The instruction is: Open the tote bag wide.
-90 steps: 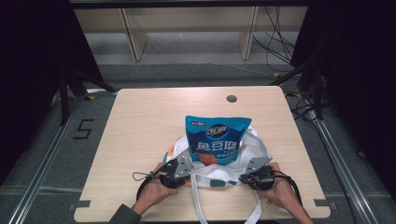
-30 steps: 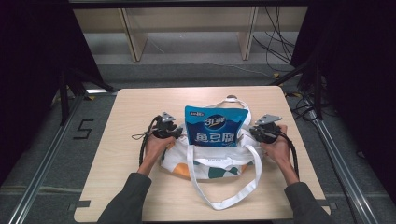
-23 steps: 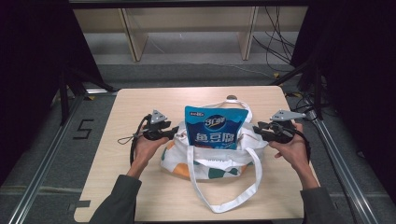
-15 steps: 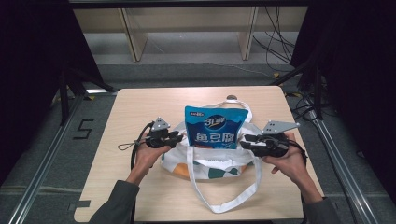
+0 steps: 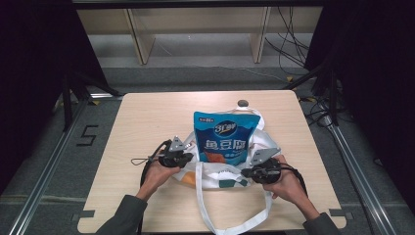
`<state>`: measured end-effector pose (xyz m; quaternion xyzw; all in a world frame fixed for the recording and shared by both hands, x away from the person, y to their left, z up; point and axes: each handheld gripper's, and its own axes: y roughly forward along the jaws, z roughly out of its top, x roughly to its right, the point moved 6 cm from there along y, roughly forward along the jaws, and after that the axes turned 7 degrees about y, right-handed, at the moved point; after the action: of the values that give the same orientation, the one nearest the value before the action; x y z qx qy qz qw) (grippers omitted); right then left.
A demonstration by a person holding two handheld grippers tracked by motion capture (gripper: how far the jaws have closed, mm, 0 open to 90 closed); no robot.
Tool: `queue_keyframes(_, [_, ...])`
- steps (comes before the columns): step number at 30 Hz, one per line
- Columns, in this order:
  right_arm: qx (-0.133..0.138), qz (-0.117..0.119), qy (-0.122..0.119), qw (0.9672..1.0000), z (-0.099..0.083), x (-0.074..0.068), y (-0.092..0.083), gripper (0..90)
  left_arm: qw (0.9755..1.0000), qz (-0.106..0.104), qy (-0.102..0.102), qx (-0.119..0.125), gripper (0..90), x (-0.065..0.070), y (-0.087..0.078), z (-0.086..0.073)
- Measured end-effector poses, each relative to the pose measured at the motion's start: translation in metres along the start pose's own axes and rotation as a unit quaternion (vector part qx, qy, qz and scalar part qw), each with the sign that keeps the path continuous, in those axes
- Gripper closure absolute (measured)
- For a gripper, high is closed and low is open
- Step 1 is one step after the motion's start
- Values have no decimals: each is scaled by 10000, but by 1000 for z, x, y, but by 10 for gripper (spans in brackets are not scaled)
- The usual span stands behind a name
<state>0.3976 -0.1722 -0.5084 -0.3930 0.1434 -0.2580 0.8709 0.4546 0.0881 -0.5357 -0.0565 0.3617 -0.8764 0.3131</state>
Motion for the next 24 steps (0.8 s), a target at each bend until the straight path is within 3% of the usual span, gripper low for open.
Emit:
queue_keyframes(3, [-121, 59, -58, 9999, -8, -6, 14, 888, 9999, 37, 86, -121, 885, 5, 4, -6])
queue_keyframes(5, [-143, 57, 26, 9999, -13, -8, 23, 884, 9999, -13, -132, -83, 891, 3, 10, -9])
queue_keyframes(6, [-115, 114, 86, 9998, -15, -8, 26, 881, 9999, 33, -102, -120, 891, 4, 11, -9])
queue_keyframes(9, [-42, -21, 106, 9999, -17, -7, 28, 878, 9989, 224, 288, -294, 891, 9, 10, -6])
queue_keyframes(10, [-41, -29, 50, 10000, -17, -7, 28, 876, 9986, 261, 329, -310, 891, 11, 10, -5])
queue_keyframes(12, [-55, -29, 165, 9998, -16, -10, 28, 857, 9986, 277, 356, -277, 889, 9, 8, -4])
queue_keyframes(13, [-26, -48, 161, 9999, -16, -8, 26, 836, 9989, 279, 324, -197, 882, 8, 5, -3])
queue_keyframes(14, [44, 3, 149, 9999, -15, -7, 25, 808, 9994, 324, 119, 64, 856, 6, 3, 1])
queue_keyframes(15, [122, 33, 216, 9997, -14, -5, 22, 738, 9994, 324, 48, 149, 825, 6, -1, 4])
queue_keyframes(18, [252, 161, 455, 9985, -10, -2, 11, 638, 9983, 253, -139, 508, 806, 9, -19, 19])
queue_keyframes(21, [650, 154, 534, 9963, 0, 2, -9, 637, 9972, 71, -264, 699, 805, 20, -28, 29])
queue_keyframes(23, [946, 233, 697, 9928, 6, 2, -22, 664, 9977, -161, -230, 621, 808, 30, -28, 28])
queue_keyframes(24, [1082, 187, 607, 9921, 9, 5, -27, 665, 9969, -258, -336, 665, 817, 38, -25, 28])
